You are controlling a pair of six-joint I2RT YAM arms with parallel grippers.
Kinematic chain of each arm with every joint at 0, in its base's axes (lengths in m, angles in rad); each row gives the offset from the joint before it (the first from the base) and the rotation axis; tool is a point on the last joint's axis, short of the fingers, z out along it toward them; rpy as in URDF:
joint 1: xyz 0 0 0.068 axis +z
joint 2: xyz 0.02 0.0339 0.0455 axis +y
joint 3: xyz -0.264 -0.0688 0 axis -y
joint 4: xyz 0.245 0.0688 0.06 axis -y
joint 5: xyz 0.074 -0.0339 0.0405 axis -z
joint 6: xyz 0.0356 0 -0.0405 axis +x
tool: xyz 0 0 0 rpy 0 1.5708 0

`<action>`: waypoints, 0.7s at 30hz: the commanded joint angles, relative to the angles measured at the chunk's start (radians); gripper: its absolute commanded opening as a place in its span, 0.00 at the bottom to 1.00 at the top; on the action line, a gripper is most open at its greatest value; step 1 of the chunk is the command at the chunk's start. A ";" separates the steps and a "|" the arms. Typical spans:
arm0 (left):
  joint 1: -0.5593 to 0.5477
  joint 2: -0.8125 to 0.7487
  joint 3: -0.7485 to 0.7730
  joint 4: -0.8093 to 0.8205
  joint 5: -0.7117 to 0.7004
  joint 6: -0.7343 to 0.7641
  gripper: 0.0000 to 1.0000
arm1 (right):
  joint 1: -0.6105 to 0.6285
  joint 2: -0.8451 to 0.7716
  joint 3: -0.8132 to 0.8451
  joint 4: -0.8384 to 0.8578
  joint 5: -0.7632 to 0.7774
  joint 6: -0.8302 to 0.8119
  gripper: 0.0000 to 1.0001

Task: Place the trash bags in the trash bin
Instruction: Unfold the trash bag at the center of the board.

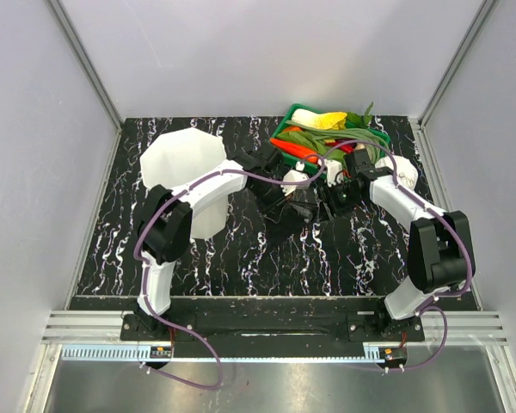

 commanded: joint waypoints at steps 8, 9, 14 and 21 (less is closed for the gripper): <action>-0.038 -0.136 -0.051 -0.137 -0.019 0.073 0.00 | 0.001 0.087 0.162 0.051 0.039 0.037 0.56; -0.038 -0.155 -0.067 -0.143 -0.025 0.076 0.00 | 0.001 0.103 0.174 0.058 0.038 0.037 0.56; -0.038 -0.239 -0.137 -0.160 -0.076 0.099 0.00 | 0.001 0.181 0.226 0.083 0.009 0.036 0.56; -0.038 -0.276 -0.164 -0.198 -0.154 0.131 0.00 | 0.015 0.238 0.281 0.077 -0.059 0.011 0.58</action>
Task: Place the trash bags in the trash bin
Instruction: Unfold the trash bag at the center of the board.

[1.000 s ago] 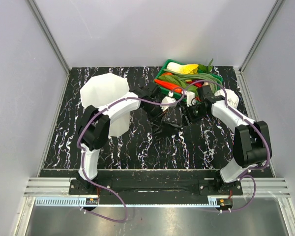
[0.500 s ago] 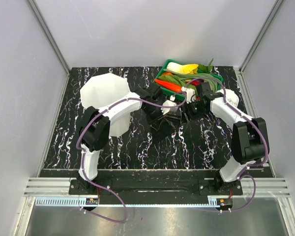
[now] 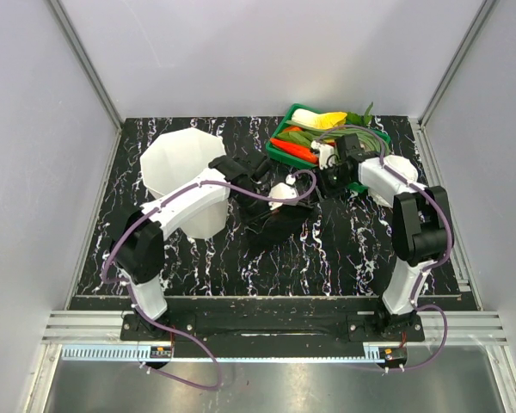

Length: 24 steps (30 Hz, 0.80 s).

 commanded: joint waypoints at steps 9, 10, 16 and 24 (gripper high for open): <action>-0.002 -0.118 -0.096 -0.075 -0.128 0.071 0.00 | 0.085 0.056 0.113 0.017 0.025 -0.090 0.66; -0.002 -0.125 -0.101 -0.080 -0.141 0.074 0.00 | 0.088 0.062 0.124 0.017 0.034 -0.101 0.66; 0.001 -0.168 -0.124 -0.111 -0.187 0.100 0.00 | 0.116 0.121 0.173 0.011 0.074 -0.127 0.75; 0.001 -0.158 -0.109 -0.109 -0.202 0.095 0.00 | 0.157 0.114 0.146 0.005 0.031 -0.112 0.76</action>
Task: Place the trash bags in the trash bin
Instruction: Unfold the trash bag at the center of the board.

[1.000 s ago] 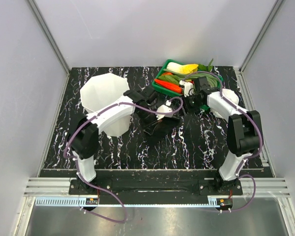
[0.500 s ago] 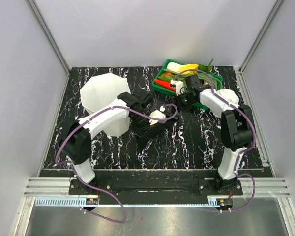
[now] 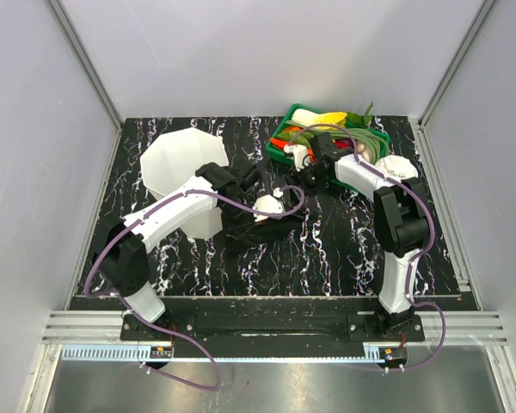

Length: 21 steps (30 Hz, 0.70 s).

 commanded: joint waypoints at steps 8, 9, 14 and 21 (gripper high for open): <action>-0.001 -0.022 0.014 -0.016 -0.029 0.013 0.00 | 0.081 -0.012 -0.059 0.059 0.023 0.014 0.77; 0.001 -0.027 0.015 -0.021 -0.028 0.015 0.00 | 0.083 -0.001 -0.059 0.056 0.032 0.019 0.76; -0.001 -0.070 0.008 -0.027 -0.035 0.010 0.00 | 0.084 0.008 -0.069 0.073 0.057 0.034 0.75; 0.001 -0.107 0.012 -0.053 -0.035 0.023 0.00 | 0.096 0.010 -0.115 0.128 0.195 0.074 0.73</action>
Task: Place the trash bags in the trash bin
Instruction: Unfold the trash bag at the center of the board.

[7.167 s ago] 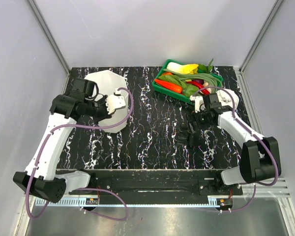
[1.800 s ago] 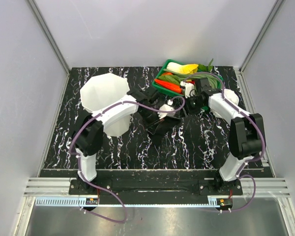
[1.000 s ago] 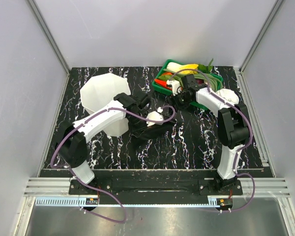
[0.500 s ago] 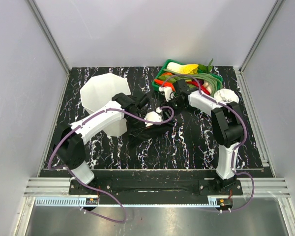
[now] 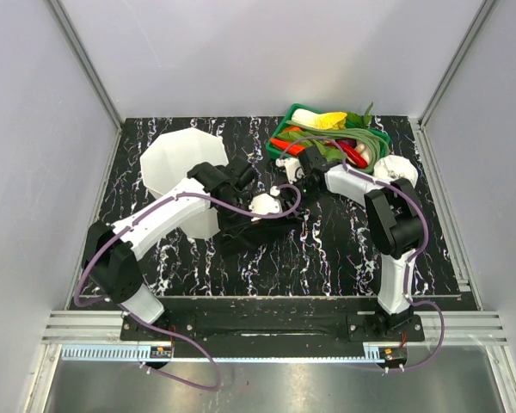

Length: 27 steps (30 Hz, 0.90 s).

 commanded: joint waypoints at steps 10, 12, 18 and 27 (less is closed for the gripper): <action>0.001 -0.122 -0.020 -0.104 -0.028 0.111 0.00 | 0.017 -0.033 -0.087 0.099 0.287 0.073 0.56; -0.001 -0.139 -0.026 -0.119 -0.032 0.125 0.00 | 0.017 -0.036 -0.090 0.093 0.289 0.079 0.44; -0.001 -0.133 -0.011 -0.111 -0.031 0.096 0.00 | 0.010 -0.105 -0.111 0.045 0.312 0.073 0.21; 0.001 0.005 0.061 -0.096 -0.080 0.101 0.00 | -0.118 -0.235 -0.192 -0.108 0.401 0.065 0.17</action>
